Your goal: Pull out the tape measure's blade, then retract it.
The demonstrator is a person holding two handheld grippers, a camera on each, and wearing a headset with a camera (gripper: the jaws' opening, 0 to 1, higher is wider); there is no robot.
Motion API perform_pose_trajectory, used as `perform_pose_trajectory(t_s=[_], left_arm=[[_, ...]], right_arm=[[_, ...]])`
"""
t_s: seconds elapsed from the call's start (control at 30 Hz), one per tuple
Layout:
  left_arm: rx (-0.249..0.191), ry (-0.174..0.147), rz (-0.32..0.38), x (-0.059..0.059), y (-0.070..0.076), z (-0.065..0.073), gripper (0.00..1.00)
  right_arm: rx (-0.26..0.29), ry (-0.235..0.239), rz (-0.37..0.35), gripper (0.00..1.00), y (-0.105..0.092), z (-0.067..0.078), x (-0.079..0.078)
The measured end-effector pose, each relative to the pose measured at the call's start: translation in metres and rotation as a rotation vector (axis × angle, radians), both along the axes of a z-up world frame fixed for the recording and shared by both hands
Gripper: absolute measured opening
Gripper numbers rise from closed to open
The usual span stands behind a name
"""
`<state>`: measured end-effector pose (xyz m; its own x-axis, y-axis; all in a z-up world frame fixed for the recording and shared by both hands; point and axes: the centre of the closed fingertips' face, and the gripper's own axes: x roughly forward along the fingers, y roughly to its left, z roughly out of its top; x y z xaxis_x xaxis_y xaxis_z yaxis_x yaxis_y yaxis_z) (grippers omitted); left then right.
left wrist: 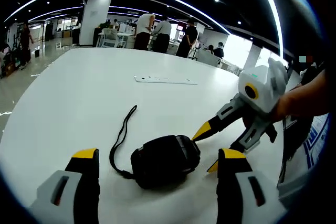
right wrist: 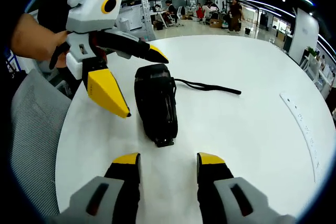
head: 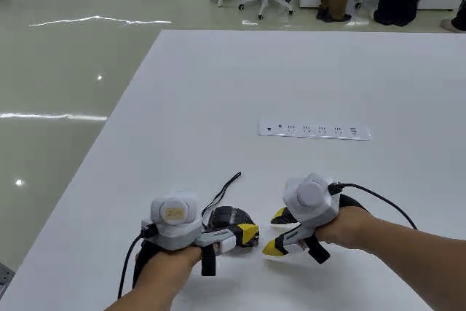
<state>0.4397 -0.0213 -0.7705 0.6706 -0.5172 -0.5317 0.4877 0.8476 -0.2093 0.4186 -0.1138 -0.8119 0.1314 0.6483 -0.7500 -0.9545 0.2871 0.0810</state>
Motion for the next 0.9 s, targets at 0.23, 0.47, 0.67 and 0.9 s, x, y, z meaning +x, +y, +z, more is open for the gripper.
perform_pose_trajectory(t_s=[0.23,0.47,0.67,0.9], left_arm=[[-0.002,-0.045,-0.010,-0.006,0.029,0.016,0.99],[-0.033,-0.077,-0.003,-0.009,0.049,0.035,0.99],[-0.042,-0.036,-0.002,-0.020,0.068,0.033,0.99],[-0.050,-0.049,-0.011,-0.035,0.081,0.043,0.99]], right_arm=[[0.050,-0.061,-0.133,0.67,-0.037,0.017,0.007],[0.102,-0.090,-0.309,0.84,-0.087,0.033,-0.004],[0.121,-0.091,-0.494,0.97,-0.142,0.040,-0.022],[0.109,-0.108,-0.651,0.98,-0.207,0.048,-0.043]])
